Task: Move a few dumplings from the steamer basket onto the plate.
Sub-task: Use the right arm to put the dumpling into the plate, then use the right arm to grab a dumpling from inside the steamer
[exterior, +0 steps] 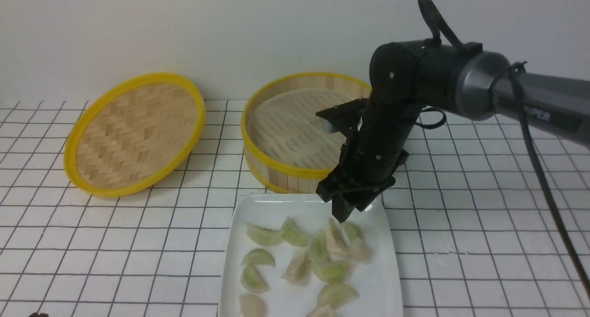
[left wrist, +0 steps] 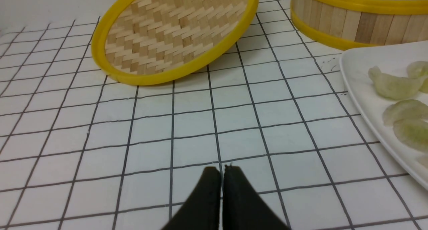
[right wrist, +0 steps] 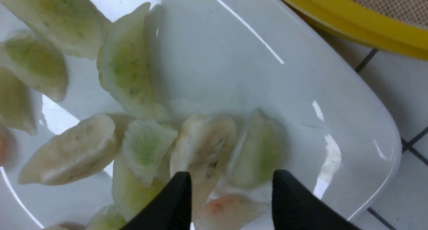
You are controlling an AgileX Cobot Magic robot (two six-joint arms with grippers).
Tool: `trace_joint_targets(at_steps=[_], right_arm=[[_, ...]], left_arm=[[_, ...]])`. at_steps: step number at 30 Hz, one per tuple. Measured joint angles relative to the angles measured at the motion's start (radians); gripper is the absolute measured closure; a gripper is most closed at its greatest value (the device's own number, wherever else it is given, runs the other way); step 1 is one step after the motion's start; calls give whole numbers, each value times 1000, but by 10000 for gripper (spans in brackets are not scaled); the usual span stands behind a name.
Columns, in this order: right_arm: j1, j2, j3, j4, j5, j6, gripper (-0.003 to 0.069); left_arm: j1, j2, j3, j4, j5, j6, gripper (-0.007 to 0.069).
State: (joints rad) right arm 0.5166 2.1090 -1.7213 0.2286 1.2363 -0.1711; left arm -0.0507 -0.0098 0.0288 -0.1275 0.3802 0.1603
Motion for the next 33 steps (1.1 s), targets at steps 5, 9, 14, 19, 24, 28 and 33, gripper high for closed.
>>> trace_joint_targets(at_steps=[5, 9, 14, 19, 24, 28, 33], right_arm=[[-2, 4, -131, -68, -36, 41, 162], [-24, 75, -345, -156, -87, 59, 139], [-61, 245, -606, -219, -90, 45, 139], [-92, 407, -799, -217, -88, 44, 176], [-101, 492, -874, -197, -124, 4, 200], [-101, 535, -882, -164, -191, -87, 205], [-105, 560, -882, -149, -264, -171, 207]], left_arm=[[0, 0, 0, 0, 0, 0, 631], [0, 0, 0, 0, 0, 0, 631], [0, 0, 0, 0, 0, 0, 631], [0, 0, 0, 0, 0, 0, 631], [0, 0, 0, 0, 0, 0, 631], [0, 0, 0, 0, 0, 0, 631], [0, 0, 0, 0, 0, 0, 631]])
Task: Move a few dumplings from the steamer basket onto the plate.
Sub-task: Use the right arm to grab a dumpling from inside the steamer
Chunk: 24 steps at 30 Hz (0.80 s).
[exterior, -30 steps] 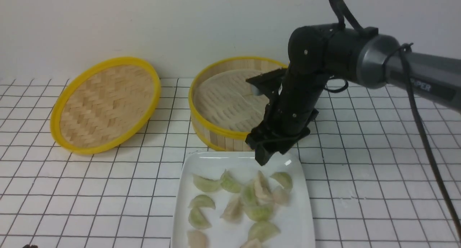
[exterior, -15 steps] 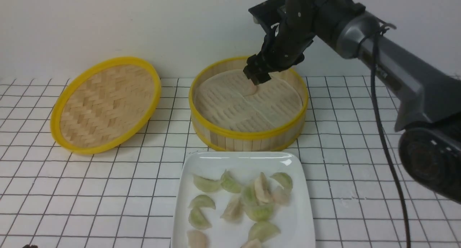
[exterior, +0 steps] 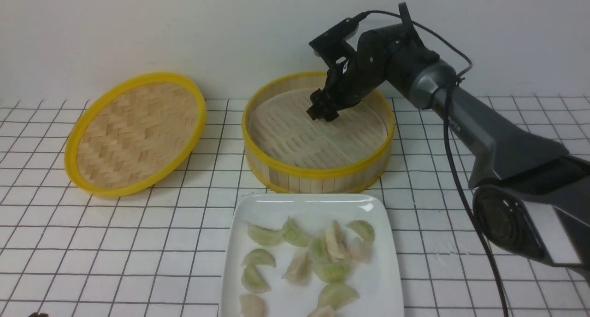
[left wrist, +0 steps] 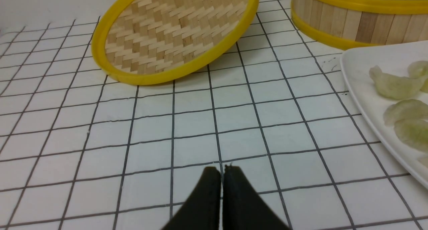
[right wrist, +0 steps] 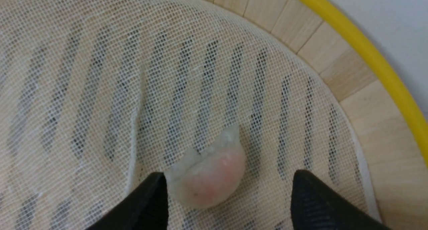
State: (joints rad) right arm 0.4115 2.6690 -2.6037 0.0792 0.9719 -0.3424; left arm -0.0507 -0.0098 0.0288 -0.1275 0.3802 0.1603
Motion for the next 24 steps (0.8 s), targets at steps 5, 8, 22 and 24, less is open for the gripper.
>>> trace_joint_targets(at_steps=[5, 8, 22, 24], right_arm=[[-8, 4, 0, 40, -29, -66, 217], [-19, 9, 0, 89, -37, -88, 222], [-43, 45, -1, 216, -44, -149, 254], [-43, 45, -1, 218, -44, -150, 265]], left_arm=[[0, 0, 0, 0, 0, 0, 631], [0, 0, 0, 0, 0, 0, 631], [0, 0, 0, 0, 0, 0, 631], [0, 0, 0, 0, 0, 0, 631]])
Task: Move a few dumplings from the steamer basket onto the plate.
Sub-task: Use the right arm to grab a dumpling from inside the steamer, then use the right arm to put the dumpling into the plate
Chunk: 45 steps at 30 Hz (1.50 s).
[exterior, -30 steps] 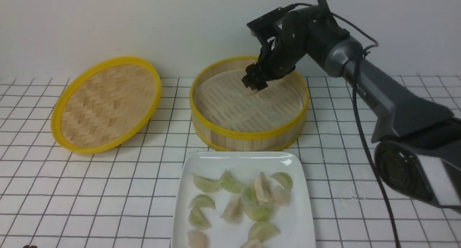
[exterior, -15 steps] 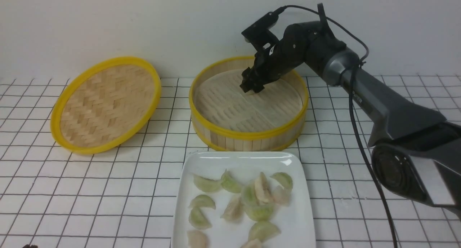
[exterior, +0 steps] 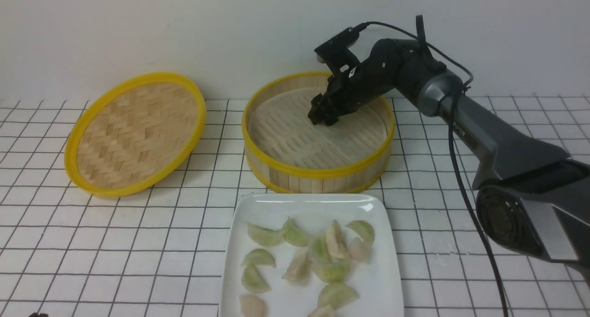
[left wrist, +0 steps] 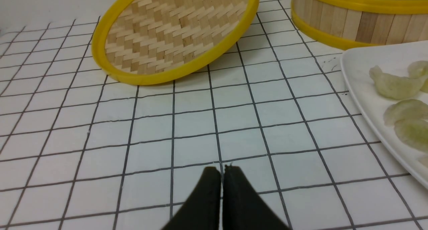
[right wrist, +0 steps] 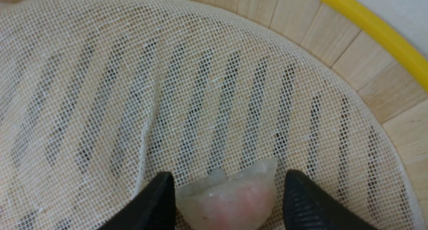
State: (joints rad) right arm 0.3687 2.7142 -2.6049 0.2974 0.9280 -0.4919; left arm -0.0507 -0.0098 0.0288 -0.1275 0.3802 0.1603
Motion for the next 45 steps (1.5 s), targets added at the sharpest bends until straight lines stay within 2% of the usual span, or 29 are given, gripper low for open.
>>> trace_joint_targets(at_steps=[6, 12, 22, 32, 38, 41, 45], right_arm=[[0, 2, 0, 13, -6, -9, 333], [0, 2, 0, 14, -7, -21, 333], [0, -54, 0, 14, 73, 64, 333], [0, -140, -3, 6, 308, 111, 333], [0, -225, 8, -42, 328, 222, 333], [0, -312, 82, -53, 327, 269, 333], [2, -470, 307, -43, 323, 280, 333]], left_arm=[[0, 0, 0, 0, 0, 0, 631], [0, 0, 0, 0, 0, 0, 631], [0, 0, 0, 0, 0, 0, 631], [0, 0, 0, 0, 0, 0, 631], [0, 0, 0, 0, 1, 0, 631], [0, 0, -1, 0, 1, 0, 631], [0, 0, -1, 0, 1, 0, 631]])
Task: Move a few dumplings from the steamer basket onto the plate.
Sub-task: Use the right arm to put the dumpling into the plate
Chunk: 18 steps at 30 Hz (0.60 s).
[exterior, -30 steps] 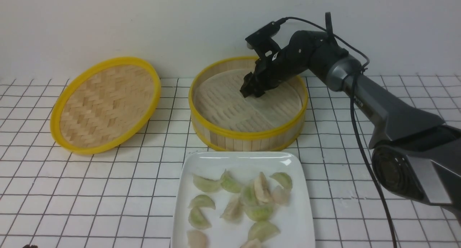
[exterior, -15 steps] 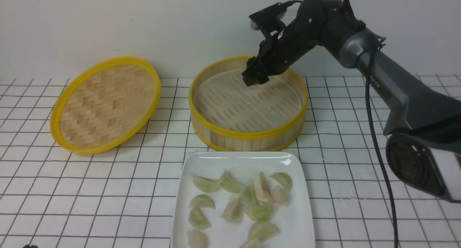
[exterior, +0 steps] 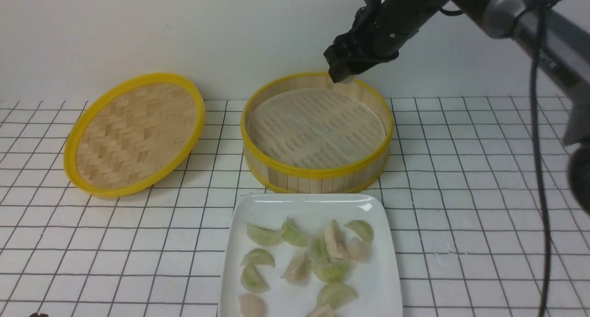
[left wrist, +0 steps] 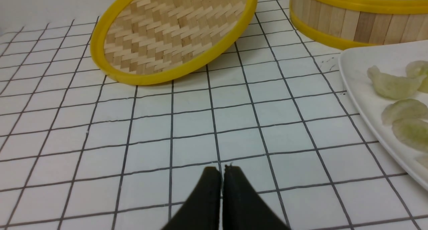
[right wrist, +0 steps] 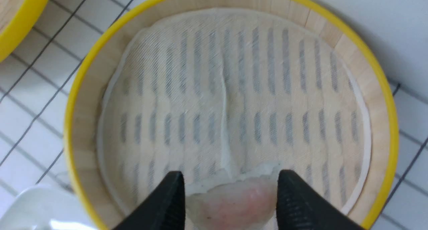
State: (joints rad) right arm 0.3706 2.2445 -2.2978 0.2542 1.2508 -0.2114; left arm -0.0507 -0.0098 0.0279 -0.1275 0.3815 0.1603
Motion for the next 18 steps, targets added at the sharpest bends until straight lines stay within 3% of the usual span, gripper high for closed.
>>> trace_joint_targets(at_steps=[5, 7, 9, 13, 18], right_arm=[[45, -279, 452, 66, -2, 2, 333], [65, -312, 529, 80, -3, 2, 333], [131, -359, 704, 94, -5, 2, 333], [229, -364, 891, 50, -10, 26, 333], [261, -342, 944, -61, -17, 89, 333]], left_arm=[[0, 0, 0, 0, 0, 0, 631], [0, 0, 0, 0, 0, 0, 631], [0, 0, 0, 0, 0, 0, 631], [0, 0, 0, 0, 0, 0, 631], [0, 0, 0, 0, 0, 0, 631]])
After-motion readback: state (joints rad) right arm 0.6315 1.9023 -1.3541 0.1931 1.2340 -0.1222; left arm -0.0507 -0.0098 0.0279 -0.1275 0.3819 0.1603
